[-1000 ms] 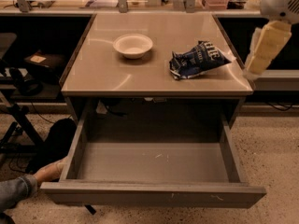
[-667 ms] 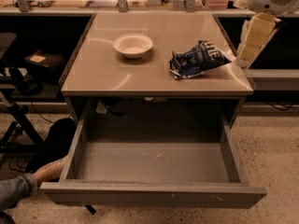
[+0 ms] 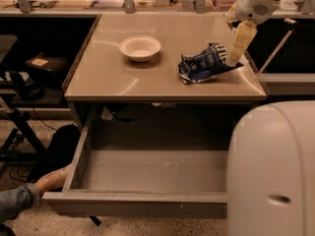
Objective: Place blue chip bag into top drawer
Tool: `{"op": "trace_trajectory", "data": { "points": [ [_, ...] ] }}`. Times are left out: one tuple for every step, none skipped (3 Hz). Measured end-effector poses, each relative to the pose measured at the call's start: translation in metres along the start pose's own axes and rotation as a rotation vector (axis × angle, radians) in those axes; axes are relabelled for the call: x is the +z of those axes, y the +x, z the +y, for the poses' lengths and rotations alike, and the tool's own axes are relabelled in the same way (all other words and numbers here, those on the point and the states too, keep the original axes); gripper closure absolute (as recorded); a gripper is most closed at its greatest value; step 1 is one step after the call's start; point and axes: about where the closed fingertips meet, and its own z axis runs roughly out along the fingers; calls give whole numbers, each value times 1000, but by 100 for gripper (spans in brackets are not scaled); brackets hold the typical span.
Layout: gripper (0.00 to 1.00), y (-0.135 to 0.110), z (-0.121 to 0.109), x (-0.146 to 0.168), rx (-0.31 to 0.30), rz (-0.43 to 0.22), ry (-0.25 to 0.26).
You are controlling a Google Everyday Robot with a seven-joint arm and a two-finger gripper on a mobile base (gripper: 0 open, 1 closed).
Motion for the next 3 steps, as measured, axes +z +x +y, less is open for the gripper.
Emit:
{"op": "trace_trajectory", "data": {
  "points": [
    [0,-20,-31,23,36,-120,32],
    [0,-35,-44,8,11,-157,97],
    [0,-34,-50,12,24,-166,110]
  ]
}}
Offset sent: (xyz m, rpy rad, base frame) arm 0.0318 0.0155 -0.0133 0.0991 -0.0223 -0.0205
